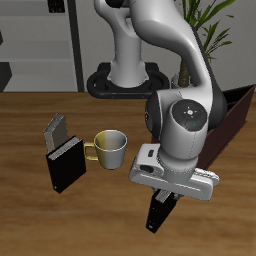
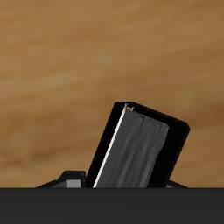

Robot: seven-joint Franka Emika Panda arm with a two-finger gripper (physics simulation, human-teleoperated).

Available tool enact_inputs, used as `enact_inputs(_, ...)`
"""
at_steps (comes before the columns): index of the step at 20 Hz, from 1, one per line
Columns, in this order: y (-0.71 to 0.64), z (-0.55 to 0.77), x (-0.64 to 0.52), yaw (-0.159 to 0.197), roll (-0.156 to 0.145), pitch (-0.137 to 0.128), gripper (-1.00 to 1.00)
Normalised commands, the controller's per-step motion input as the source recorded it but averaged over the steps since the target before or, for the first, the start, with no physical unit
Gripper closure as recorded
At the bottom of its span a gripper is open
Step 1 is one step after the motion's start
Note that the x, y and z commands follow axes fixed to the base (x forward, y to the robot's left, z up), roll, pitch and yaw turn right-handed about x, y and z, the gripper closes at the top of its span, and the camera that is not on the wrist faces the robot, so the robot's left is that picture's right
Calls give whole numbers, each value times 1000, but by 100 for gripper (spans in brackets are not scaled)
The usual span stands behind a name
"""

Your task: Place the left black book into the left desk caddy's back compartment

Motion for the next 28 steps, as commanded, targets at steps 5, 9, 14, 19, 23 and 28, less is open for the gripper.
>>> enact_inputs(5, 65, 146, -77, -9, 19, -11, 100)
enact_inputs(9, -4, 525, -253, 17, 1, -56, 100)
enact_inputs(14, -138, 699, -368, 69, -22, -75, 100)
enact_inputs(19, -199, 762, -404, 28, -18, -99, 100)
enact_inputs(23, -120, 597, -334, 28, -4, -74, 100)
enact_inputs(28, -7, 567, -471, 49, 16, -62, 100)
